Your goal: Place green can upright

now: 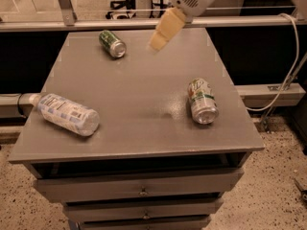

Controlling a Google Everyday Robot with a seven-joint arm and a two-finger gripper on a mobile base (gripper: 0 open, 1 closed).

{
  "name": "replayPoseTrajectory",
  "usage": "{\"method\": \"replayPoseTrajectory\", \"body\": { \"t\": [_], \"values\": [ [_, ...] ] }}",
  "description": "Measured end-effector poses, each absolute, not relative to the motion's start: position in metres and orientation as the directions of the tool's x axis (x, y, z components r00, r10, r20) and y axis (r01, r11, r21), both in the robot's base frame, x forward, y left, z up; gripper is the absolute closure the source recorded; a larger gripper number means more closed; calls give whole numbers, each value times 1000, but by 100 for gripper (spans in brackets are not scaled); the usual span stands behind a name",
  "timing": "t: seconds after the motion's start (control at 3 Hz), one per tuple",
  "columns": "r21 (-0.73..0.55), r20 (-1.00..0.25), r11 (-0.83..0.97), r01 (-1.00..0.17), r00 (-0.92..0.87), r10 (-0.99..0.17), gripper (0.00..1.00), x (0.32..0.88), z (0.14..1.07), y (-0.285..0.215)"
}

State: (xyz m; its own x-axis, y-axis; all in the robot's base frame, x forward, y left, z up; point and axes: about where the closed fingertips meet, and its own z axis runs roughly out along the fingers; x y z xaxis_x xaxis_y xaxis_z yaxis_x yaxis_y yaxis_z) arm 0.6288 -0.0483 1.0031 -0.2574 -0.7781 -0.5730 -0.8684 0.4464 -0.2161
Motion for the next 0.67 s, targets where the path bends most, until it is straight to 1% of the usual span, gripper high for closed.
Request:
{"method": "replayPoseTrajectory", "body": {
  "t": [0.33,0.67],
  "values": [
    [-181,-665,505,-844,-273,-695,0,674,988,3],
    [-114,-735,579,-807,-324,-596,0,730,970,68]
  ]
}}
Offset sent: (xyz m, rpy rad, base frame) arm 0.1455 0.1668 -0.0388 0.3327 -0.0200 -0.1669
